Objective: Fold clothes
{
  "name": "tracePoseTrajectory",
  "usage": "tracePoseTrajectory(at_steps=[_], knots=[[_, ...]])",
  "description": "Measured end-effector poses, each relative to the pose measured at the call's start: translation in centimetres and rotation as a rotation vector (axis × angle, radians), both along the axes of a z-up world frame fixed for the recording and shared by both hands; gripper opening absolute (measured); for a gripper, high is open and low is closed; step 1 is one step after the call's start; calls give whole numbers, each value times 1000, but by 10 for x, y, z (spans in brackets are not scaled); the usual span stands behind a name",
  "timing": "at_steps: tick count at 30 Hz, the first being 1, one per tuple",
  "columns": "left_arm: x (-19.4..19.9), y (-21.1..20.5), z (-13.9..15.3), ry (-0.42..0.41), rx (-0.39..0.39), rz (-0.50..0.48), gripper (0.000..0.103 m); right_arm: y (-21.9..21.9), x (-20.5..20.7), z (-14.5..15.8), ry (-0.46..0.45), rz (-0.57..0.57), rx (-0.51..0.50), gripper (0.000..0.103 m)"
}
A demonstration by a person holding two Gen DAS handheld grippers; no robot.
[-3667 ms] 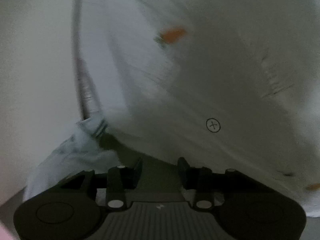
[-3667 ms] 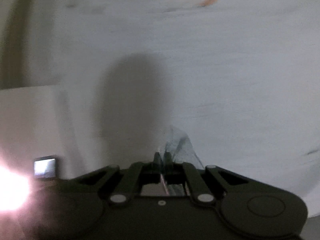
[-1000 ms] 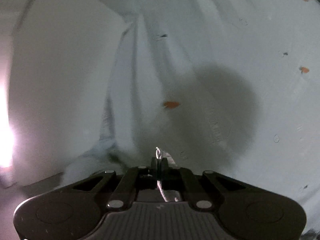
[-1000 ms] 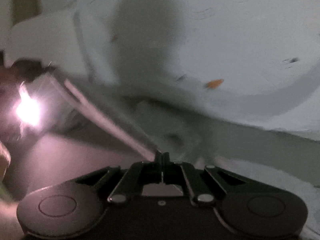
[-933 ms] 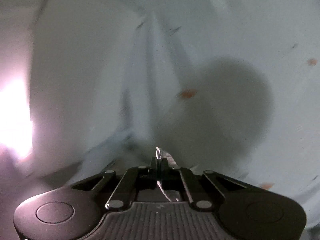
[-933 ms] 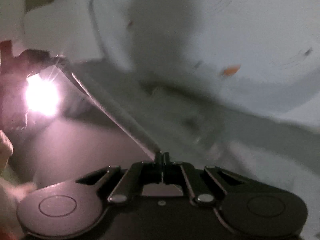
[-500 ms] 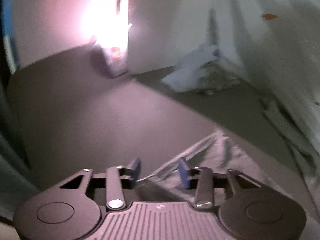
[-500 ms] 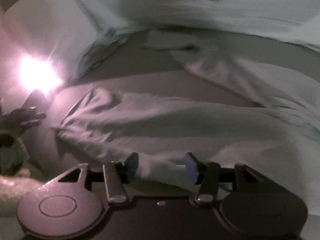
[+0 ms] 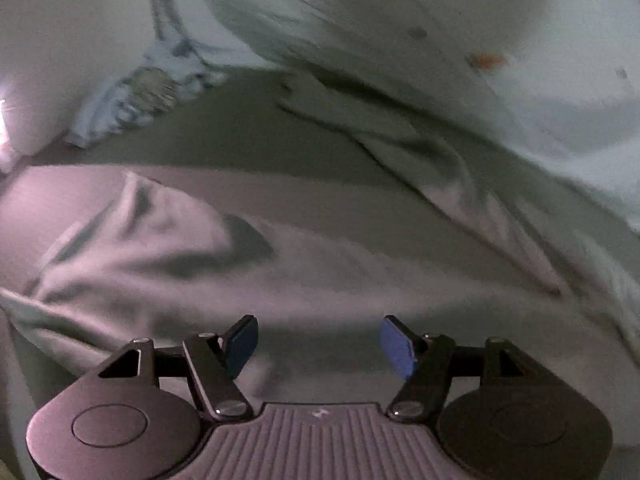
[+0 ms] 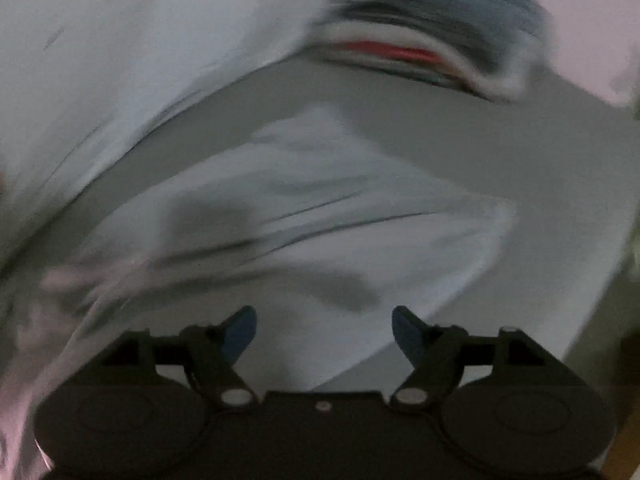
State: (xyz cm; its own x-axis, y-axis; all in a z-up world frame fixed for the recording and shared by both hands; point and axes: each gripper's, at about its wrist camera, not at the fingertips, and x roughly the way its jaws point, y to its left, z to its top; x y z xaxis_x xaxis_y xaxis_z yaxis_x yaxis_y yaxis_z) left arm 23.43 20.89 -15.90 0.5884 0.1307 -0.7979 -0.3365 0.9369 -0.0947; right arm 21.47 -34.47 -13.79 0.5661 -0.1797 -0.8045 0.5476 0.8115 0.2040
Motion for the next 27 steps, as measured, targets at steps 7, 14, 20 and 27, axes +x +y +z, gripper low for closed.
tracePoseTrajectory(at_steps=[7,14,20,27], knots=[[-15,-51,-25,106,19,22,69,-96,13,-47,-2,-94,69,54],[-30,-81,-27,155,100,72,72,-81,27,7,-188,70,-138,17],[-40,-90,-37,183,126,123,76,-87,68,41,-248,255,-229,47],[-43,-85,-38,189,104,173,82,-129,68,8,-196,56,48,54]])
